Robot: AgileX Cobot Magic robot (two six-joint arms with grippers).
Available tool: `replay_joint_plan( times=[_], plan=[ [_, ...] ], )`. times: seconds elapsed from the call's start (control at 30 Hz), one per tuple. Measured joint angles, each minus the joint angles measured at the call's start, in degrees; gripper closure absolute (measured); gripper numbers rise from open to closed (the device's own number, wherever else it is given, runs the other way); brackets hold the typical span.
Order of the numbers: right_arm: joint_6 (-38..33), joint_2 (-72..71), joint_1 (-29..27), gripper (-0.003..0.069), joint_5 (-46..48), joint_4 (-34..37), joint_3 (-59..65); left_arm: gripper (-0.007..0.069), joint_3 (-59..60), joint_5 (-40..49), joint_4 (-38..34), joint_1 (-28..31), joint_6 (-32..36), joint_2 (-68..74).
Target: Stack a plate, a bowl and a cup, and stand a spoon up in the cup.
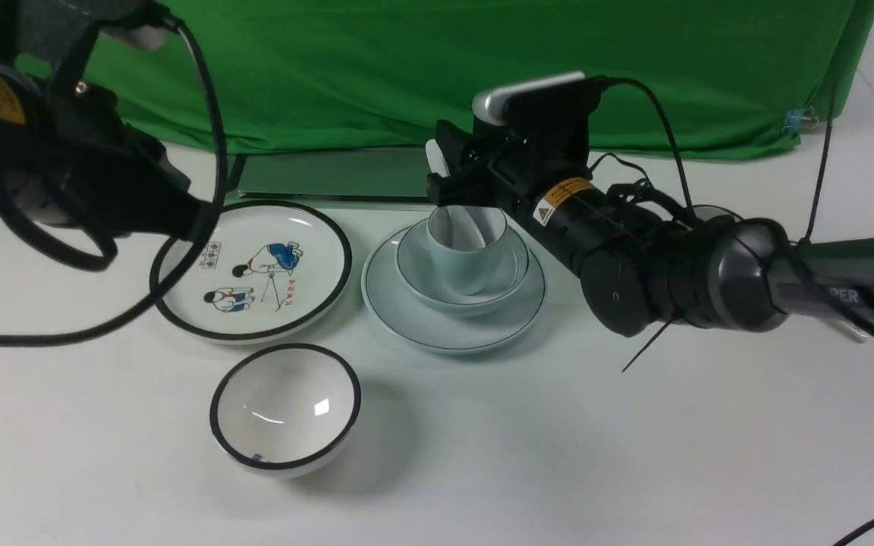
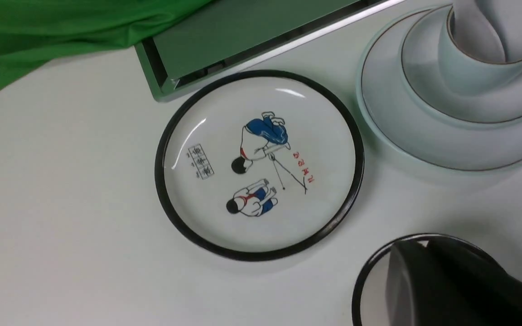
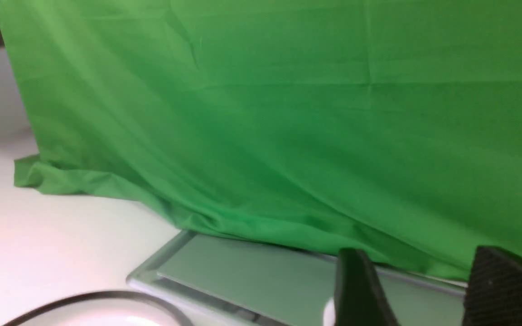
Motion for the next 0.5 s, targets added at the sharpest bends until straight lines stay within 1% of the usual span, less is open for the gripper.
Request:
replay_joint_plan(
  times=[0.07, 0.1, 0.13, 0.17, 0.2, 0.23, 0.27, 0.3, 0.33, 0.37, 0.5],
  plan=[
    [-0.17, -4.19, 0.00, 0.0316, 5.65, 0.00, 0.00, 0.0656, 0.14, 1.28, 0.00, 0.00, -0.76, -1.49],
    [-0.33, -4.69, 0.00, 0.0327, 6.38, 0.00, 0.00, 0.0656, 0.20, 1.40, 0.00, 0.00, -0.83, -1.49],
    [-1.75, -9.09, 0.00, 0.0385, 13.55, 0.05, 0.00, 0.0656, 1.28, 1.56, 0.00, 0.00, -1.38, -4.06],
    [-1.96, -9.68, 0.00, 0.0393, 14.42, 0.05, 0.00, 0.0656, 1.47, 1.56, 0.00, 0.00, -1.38, -4.41],
    [-4.37, -15.27, 0.00, 0.0478, 22.65, 0.05, 0.00, 0.0656, 3.84, 1.43, 0.00, 0.00, -1.82, -8.18],
    [-4.37, -15.88, 0.00, 0.0478, 22.65, 0.05, 0.00, 0.0656, 3.84, 1.43, 0.00, 0.00, -1.83, -8.64],
    [-6.72, -20.28, 0.00, 0.0550, 29.82, 0.05, 0.00, 0.0656, 6.72, 1.01, 0.00, 0.00, -2.45, -12.08],
    [-8.10, -23.28, 0.00, 0.0589, 33.90, 0.05, 0.00, 0.0656, 8.37, 0.66, 0.00, 0.00, -2.82, -14.18],
    [-8.65, -24.43, 0.00, 0.0609, 35.46, 0.05, 0.00, 0.0656, 9.67, 0.53, 0.00, 0.00, -3.03, -15.78],
    [-10.62, -29.46, 0.00, 0.0642, 40.82, 0.05, 0.34, 0.0656, 13.89, -0.43, 0.00, 0.00, -3.36, -20.77],
    [-13.18, -39.40, 0.00, 0.0649, 43.21, 0.05, 4.51, 0.0656, 22.10, -2.55, 0.00, 0.00, -4.69, -31.37]
  ],
)
